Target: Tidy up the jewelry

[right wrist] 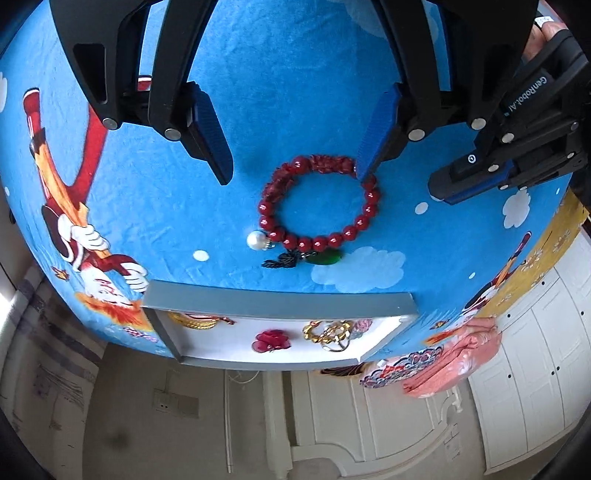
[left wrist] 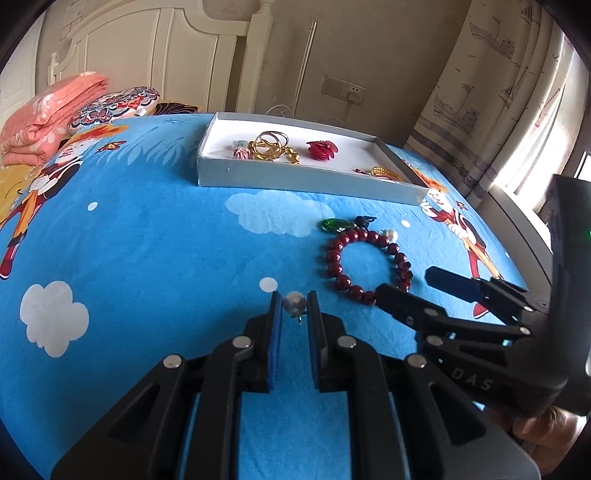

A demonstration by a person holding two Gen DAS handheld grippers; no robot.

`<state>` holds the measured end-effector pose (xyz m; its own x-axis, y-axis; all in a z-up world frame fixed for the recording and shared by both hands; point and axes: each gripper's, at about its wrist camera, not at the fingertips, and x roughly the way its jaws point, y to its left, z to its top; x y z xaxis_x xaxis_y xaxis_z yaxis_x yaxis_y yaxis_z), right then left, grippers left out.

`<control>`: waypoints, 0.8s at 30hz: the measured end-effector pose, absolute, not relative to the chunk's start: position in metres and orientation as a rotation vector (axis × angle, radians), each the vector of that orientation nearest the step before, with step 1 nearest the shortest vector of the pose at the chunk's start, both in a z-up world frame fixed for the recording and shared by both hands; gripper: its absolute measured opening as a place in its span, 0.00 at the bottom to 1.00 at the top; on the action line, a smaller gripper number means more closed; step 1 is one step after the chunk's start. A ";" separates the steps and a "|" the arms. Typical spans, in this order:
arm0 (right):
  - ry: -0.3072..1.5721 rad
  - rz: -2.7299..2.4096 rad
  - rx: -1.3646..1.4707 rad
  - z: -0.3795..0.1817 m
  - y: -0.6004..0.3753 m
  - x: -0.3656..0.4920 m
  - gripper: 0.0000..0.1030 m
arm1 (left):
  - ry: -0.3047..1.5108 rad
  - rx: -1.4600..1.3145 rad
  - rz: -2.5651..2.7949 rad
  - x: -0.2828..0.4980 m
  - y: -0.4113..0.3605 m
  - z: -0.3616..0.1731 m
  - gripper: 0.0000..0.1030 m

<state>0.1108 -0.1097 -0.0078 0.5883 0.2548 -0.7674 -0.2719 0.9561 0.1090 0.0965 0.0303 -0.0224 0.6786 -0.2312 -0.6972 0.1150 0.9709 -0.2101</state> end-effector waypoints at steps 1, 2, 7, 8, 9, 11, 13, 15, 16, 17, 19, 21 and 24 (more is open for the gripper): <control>0.898 0.315 -0.009 -0.009 -0.110 0.114 0.63 | 0.802 -0.155 -0.196 0.097 0.030 -0.022 0.13; 0.901 0.319 0.002 -0.009 -0.110 0.116 0.63 | 0.802 -0.157 -0.196 0.097 0.031 -0.022 0.13; 0.897 0.349 0.036 -0.008 -0.113 0.121 0.44 | 0.806 -0.165 -0.196 0.097 0.032 -0.023 0.13; 0.896 0.353 0.040 -0.008 -0.114 0.121 0.41 | 0.807 -0.166 -0.196 0.097 0.032 -0.023 0.13; 0.895 0.353 0.045 -0.008 -0.115 0.121 0.40 | 0.807 -0.166 -0.197 0.097 0.032 -0.023 0.13; 0.895 0.353 0.060 -0.008 -0.117 0.122 0.39 | 0.807 -0.166 -0.198 0.097 0.032 -0.023 0.13; 0.894 0.351 0.073 -0.008 -0.120 0.122 0.38 | 0.806 -0.165 -0.199 0.098 0.032 -0.023 0.13; 0.891 0.337 0.072 -0.007 -0.121 0.122 0.38 | 0.806 -0.162 -0.200 0.097 0.031 -0.023 0.13; 0.891 0.331 0.068 -0.007 -0.121 0.122 0.39 | 0.806 -0.162 -0.200 0.097 0.031 -0.023 0.13; 0.891 0.324 0.067 -0.007 -0.122 0.123 0.43 | 0.805 -0.162 -0.200 0.097 0.031 -0.023 0.13; 0.889 0.320 0.071 -0.006 -0.123 0.127 0.45 | 0.804 -0.163 -0.201 0.098 0.030 -0.023 0.13; 0.881 0.299 0.067 -0.005 -0.125 0.130 0.45 | 0.805 -0.164 -0.201 0.098 0.031 -0.023 0.13; 0.896 0.284 0.054 -0.007 -0.127 0.139 0.44 | 0.802 -0.165 -0.200 0.097 0.030 -0.022 0.13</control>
<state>0.1385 -0.1269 -0.0073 0.5900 0.2662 -0.7623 -0.2215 0.9612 0.1642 0.0974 0.0303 -0.0224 0.6783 -0.2399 -0.6945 0.1152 0.9682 -0.2219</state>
